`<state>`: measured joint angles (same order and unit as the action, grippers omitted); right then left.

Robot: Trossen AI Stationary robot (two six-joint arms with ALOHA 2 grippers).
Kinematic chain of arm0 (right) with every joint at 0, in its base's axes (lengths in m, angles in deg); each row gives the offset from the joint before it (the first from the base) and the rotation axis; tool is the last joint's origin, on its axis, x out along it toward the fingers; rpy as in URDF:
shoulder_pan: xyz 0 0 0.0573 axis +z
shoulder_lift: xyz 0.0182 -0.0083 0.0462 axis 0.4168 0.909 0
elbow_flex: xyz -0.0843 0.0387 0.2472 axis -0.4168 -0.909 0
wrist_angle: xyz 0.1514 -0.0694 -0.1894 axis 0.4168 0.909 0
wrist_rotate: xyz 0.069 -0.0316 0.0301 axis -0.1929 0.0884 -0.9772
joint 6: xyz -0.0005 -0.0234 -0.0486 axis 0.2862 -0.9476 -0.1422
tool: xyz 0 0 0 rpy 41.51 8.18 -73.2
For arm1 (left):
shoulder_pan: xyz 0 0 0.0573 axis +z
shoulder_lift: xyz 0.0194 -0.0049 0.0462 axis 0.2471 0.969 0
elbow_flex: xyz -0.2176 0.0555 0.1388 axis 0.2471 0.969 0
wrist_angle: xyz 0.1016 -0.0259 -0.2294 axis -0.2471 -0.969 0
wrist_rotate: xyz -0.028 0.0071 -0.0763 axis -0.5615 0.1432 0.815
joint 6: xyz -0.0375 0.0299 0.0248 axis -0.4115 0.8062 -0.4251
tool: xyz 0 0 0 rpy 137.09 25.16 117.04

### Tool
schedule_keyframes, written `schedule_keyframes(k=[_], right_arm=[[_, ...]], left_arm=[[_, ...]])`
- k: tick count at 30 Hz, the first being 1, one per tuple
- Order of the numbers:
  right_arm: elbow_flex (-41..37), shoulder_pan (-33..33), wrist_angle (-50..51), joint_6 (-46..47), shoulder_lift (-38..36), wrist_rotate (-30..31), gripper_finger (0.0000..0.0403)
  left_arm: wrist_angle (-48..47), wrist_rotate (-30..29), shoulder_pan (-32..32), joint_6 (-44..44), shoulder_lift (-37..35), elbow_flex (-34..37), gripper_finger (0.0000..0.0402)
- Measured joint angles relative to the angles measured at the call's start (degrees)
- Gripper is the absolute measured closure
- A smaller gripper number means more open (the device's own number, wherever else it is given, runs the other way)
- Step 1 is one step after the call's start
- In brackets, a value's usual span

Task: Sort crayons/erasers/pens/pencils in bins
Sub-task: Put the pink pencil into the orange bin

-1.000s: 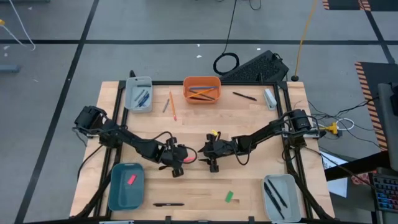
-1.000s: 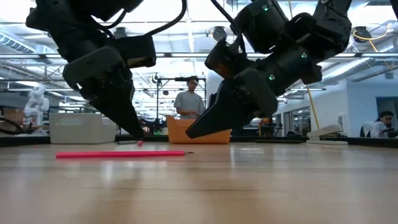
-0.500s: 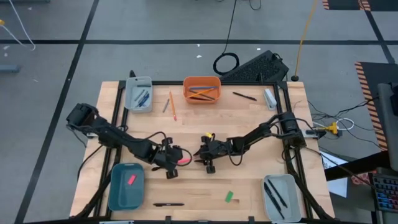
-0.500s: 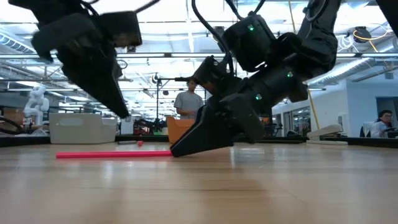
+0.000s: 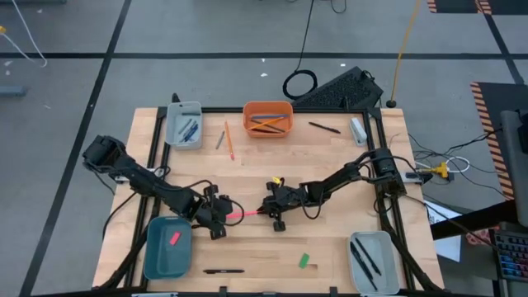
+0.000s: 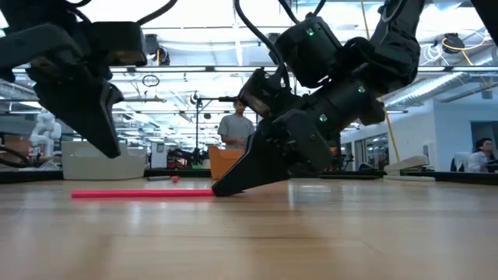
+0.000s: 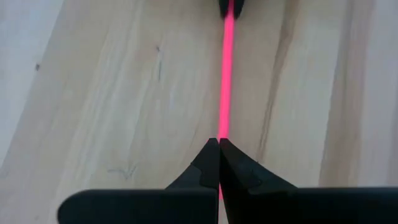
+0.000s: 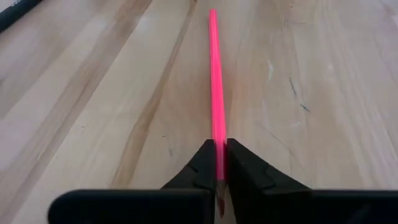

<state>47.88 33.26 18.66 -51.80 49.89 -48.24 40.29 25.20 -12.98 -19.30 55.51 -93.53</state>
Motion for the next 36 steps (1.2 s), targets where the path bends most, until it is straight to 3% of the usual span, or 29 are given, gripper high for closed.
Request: schedule_keyframes(k=[12, 21, 25, 32, 36], right_arm=[[-0.48, -2.29, 7.92, 3.46, -6.11, 0.72, 0.0381], [-0.35, -4.52, 15.24, 4.85, -14.17, 3.56, 0.0381], [-0.29, -6.02, 17.36, 4.78, -18.25, 3.64, 0.0381], [-0.3, -13.31, 25.16, -0.61, -25.32, 11.05, 0.0381], [-0.28, -20.7, 27.21, -7.05, -27.38, 11.01, 0.0381]], left_arm=[[8.02, -5.67, -0.52, 0.07, -14.1, 9.37, 0.0401], [9.57, -11.07, -0.99, -0.77, -23.7, 16.1, 0.0401], [15.01, -11.27, -1.01, -0.81, -25.82, 19.68, 0.0401], [23.86, -11.34, -0.98, 2.17, -28.75, 24.36, 0.0401], [28.22, -11.36, -0.85, 4.92, -30.11, 25.11, 0.0401]])
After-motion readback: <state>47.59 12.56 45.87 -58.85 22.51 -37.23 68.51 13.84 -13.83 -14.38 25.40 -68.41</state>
